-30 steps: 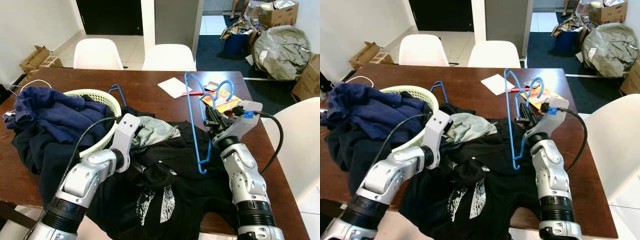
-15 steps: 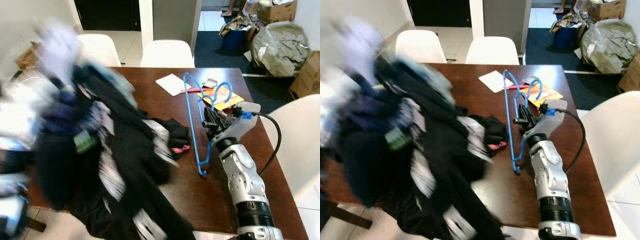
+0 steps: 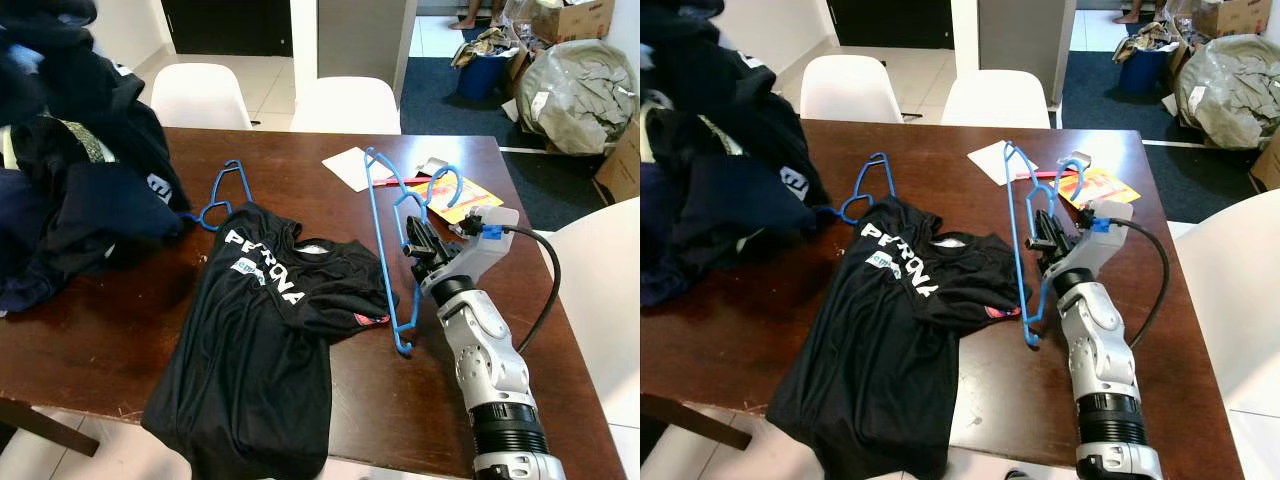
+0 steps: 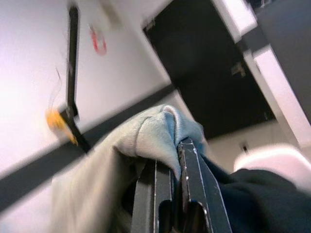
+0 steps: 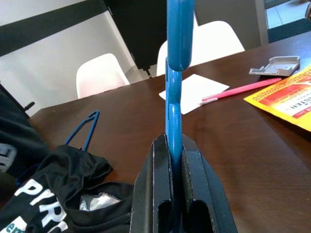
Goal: Hang hanger
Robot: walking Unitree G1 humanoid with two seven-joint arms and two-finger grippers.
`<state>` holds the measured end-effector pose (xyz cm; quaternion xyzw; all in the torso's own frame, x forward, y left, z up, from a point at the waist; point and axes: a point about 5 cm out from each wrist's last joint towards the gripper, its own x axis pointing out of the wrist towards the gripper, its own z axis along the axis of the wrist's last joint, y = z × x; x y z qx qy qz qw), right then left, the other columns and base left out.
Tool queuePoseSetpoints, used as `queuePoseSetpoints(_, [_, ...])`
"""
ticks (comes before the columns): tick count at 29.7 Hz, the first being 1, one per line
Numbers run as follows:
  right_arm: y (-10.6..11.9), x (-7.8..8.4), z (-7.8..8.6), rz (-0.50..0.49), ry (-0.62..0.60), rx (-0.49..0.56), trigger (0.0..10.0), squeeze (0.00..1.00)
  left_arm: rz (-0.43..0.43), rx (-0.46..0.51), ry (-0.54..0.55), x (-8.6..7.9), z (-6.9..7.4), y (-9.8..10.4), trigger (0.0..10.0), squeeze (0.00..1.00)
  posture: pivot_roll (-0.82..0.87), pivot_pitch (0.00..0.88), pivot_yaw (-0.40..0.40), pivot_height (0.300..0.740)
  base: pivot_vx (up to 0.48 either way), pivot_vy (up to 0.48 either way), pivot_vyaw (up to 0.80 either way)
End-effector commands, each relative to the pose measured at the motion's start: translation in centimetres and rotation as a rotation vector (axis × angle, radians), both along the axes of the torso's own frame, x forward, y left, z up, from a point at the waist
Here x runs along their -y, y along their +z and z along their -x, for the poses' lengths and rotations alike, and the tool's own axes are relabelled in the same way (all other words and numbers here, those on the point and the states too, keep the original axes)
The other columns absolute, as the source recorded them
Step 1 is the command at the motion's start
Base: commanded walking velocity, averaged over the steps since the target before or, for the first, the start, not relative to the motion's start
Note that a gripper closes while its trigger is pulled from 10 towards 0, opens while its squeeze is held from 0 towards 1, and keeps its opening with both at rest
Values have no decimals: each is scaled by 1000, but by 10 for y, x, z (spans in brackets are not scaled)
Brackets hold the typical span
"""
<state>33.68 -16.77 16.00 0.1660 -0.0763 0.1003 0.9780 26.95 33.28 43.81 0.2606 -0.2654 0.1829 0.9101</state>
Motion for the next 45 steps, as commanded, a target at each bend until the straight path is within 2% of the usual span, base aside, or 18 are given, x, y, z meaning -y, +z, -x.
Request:
queuePoseSetpoints(1, [-4, -2, 1, -13, 9, -14, 10000, 0, 48, 16, 9, -9, 3, -2, 0, 0, 55, 93, 36, 740, 0, 0, 0])
queuePoseSetpoints(3, [-4, -1, 2, -16, 9, -14, 10000, 0, 119, -8, 32, -24, 5, -20, 0, 0, 56, 97, 28, 740, 0, 0, 0])
queuePoseSetpoints(7, [-4, 0, 2, -17, 10, -17, 10000, 0, 135, 0, 35, -29, 9, -22, 0, 0, 62, 100, 24, 740, 0, 0, 0])
queuePoseSetpoints(12, [-5, -1, 1, -16, 16, -22, 10000, 0, 109, 29, 14, -28, 13, -11, 0, 0, 72, 102, 21, 740, 0, 0, 0])
queuePoseSetpoints(15, [-5, -2, 0, -19, 18, -23, 10000, 0, 83, 100, -4, -26, 22, 12, 0, 0, 70, 105, 25, 740, 0, 0, 0])
queuePoseSetpoints(20, [-5, -2, 1, -20, 17, -23, 10000, 0, 89, 126, -57, -22, 25, 20, 0, 0, 70, 107, 25, 740, 0, 0, 0])
queuePoseSetpoints(22, [-5, -1, 1, -22, 14, -23, 10000, 0, 59, 192, -233, 0, 34, 46, 0, 0, 71, 107, 26, 740, 0, 0, 0])
queuePoseSetpoints(24, [-5, -1, 1, -22, 14, -23, 10000, 0, 59, 192, -233, 0, 34, 46, 0, 0, 71, 107, 26, 740, 0, 0, 0])
queuePoseSetpoints(25, [-5, 0, 1, -22, 14, -22, 10000, 0, 39, 228, -314, 11, 40, 60, 0, 0, 77, 106, 26, 740, 0, 0, 0])
queuePoseSetpoints(27, [-5, 0, 1, -22, 14, -22, 10000, 0, 39, 228, -314, 11, 40, 60, 0, 0, 77, 106, 26, 740, 0, 0, 0])
queuePoseSetpoints(31, [-5, 0, 0, -22, 15, -23, 10000, 0, -4, 273, -506, 38, 50, 85, 0, 0, 81, 104, 20, 740, 0, 0, 0])
queuePoseSetpoints(34, [-5, 0, -1, -23, 17, -25, 10000, 0, -49, 280, -589, 51, 52, 99, 0, 0, 89, 104, 17, 740, 0, 0, 0])
queuePoseSetpoints(37, [-5, 0, -1, -23, 18, -26, 10000, 0, -78, 298, -561, 50, 54, 110, 0, 0, 94, 104, 18, 740, 0, 0, 0])
queuePoseSetpoints(39, [-5, 0, -1, -25, 18, -27, 10000, 0, -84, 376, -439, 34, 63, 134, 0, 0, 98, 106, 18, 740, 0, 0, 0])
queuePoseSetpoints(42, [-5, 0, -1, -25, 18, -27, 10000, 0, -78, 413, -359, 23, 69, 144, 0, 0, 100, 106, 18, 740, 0, 0, 0])
queuePoseSetpoints(43, [-5, 0, -1, -26, 17, -28, 10000, 0, -53, 441, -252, 7, 76, 149, 0, 0, 100, 108, 21, 740, 0, 0, 0])
queuePoseSetpoints(44, [-5, 0, -1, -26, 17, -28, 10000, 0, -53, 441, -252, 7, 76, 149, 0, 0, 100, 108, 21, 740, 0, 0, 0])
queuePoseSetpoints(45, [-6, 1, -1, -26, 17, -28, 10000, 0, -27, 457, -117, -12, 82, 149, 0, 0, 101, 109, 19, 740, 0, 0, 0])
